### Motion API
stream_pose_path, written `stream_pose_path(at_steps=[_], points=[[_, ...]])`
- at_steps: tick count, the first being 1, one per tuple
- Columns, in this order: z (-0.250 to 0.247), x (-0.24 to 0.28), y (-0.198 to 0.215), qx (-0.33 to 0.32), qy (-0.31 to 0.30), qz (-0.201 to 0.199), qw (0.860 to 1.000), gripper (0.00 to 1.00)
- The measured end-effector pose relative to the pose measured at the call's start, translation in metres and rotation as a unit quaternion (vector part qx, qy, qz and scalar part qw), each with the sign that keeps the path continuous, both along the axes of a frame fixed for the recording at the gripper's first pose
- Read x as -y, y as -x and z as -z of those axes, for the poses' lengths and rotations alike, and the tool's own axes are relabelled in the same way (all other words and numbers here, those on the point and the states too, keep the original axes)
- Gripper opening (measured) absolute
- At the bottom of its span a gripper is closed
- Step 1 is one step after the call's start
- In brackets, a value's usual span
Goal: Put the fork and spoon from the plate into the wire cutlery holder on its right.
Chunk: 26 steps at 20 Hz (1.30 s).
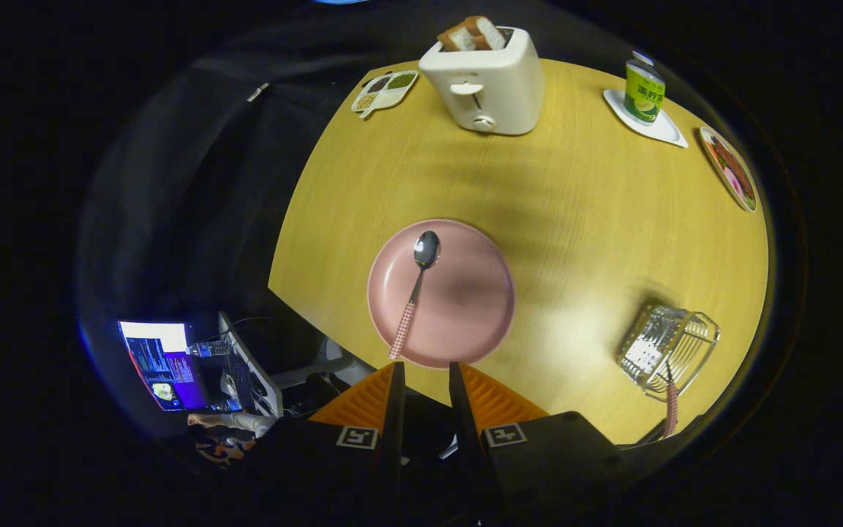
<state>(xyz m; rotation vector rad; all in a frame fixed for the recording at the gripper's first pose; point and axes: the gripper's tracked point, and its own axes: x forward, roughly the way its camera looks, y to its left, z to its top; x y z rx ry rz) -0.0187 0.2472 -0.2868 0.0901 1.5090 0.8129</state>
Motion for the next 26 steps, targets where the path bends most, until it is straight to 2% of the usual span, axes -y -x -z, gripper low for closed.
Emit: stream_pose_path(at_steps=[3,8,21,23,26], points=[[0.022,-0.035,0.008,-0.005,0.004,0.000,1.000,0.44],[0.055,-0.069,0.014,-0.002,0.021,0.012,1.000,0.46],[0.123,-0.077,0.033,-0.019,0.094,0.031,0.995,0.46],[0.127,-0.075,0.035,-0.028,0.105,0.040,0.993,0.17],[0.127,-0.072,0.034,-0.020,0.110,0.036,0.993,0.11]])
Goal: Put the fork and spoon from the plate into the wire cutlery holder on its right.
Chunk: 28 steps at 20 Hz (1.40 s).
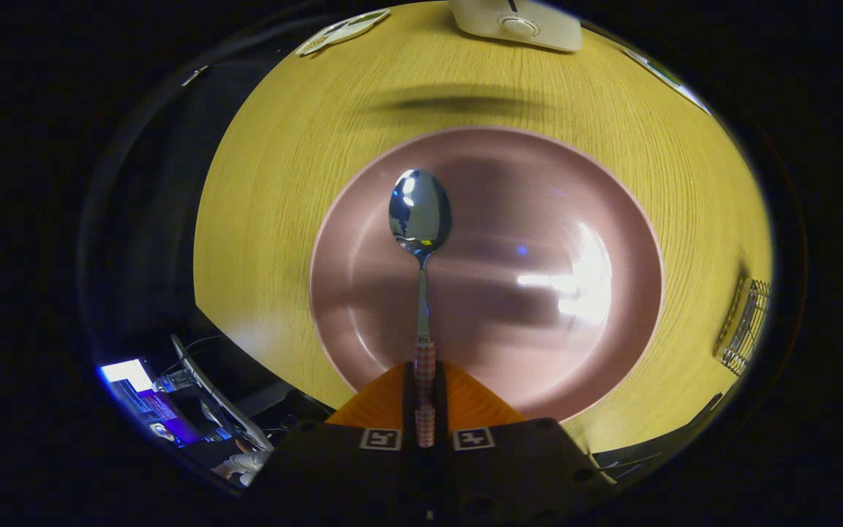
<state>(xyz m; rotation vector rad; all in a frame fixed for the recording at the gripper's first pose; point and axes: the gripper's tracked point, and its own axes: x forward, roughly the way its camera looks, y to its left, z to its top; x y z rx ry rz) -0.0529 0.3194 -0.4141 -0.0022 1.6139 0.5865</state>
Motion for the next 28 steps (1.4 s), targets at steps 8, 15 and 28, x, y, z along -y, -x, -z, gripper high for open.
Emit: stream_pose_path(at_steps=[8,15,28], points=[[-0.057,0.032,-0.005,0.014,-0.076,-0.060,0.995,0.08],[-0.137,0.088,-0.025,0.053,-0.119,-0.083,0.988,0.08],[-0.182,0.291,-0.054,0.041,0.006,-0.095,0.995,0.09]])
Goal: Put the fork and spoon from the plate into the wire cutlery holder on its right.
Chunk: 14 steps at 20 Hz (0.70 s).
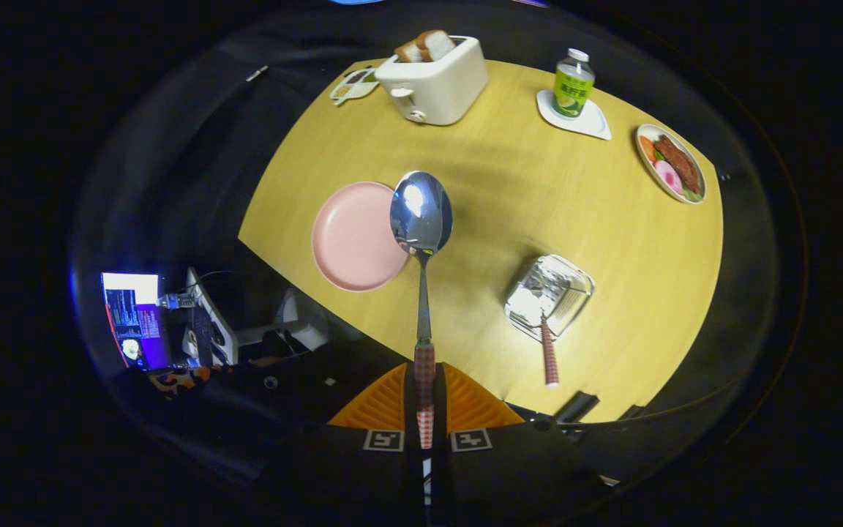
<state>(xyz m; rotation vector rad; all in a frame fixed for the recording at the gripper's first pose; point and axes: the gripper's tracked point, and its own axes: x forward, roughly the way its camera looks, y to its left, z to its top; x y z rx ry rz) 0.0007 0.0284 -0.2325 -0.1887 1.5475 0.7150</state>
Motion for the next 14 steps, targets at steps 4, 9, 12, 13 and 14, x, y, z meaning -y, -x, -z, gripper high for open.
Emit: stream_pose_path(at_steps=[4,9,12,13,14], points=[[0.011,0.044,-0.003,-0.048,0.062,-0.017,0.997,0.09],[0.034,0.081,0.001,-0.134,0.139,-0.049,0.980,0.08],[0.048,0.090,0.000,-0.184,0.177,-0.059,0.965,0.08],[0.052,0.092,-0.001,-0.197,0.188,-0.062,0.960,0.08],[0.055,0.093,-0.002,-0.208,0.197,-0.064,0.956,0.08]])
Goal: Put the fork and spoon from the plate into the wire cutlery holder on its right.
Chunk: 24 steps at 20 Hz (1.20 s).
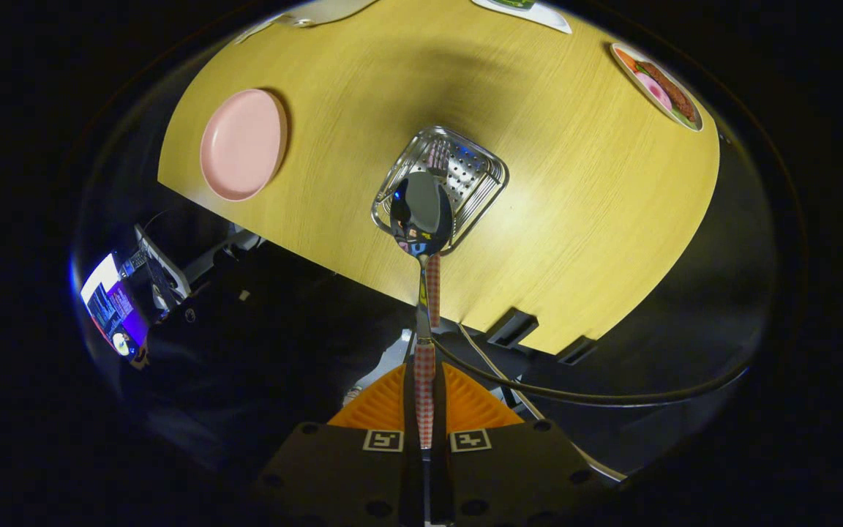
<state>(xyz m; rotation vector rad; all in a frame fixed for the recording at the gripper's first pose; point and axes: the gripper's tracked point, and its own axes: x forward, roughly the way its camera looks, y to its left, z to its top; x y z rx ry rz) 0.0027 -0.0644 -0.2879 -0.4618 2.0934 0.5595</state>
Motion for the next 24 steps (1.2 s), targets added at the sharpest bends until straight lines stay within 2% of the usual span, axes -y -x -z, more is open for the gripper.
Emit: stream_pose_path(at_steps=[8,12,17,24], points=[[0.021,-0.017,-0.013,-0.078,0.049,0.018,0.996,0.08],[0.036,-0.022,-0.017,-0.095,0.065,0.022,0.993,0.08],[0.047,-0.028,-0.023,-0.103,0.072,0.018,0.992,0.10],[0.062,-0.044,-0.033,-0.081,0.062,0.046,0.994,0.12]])
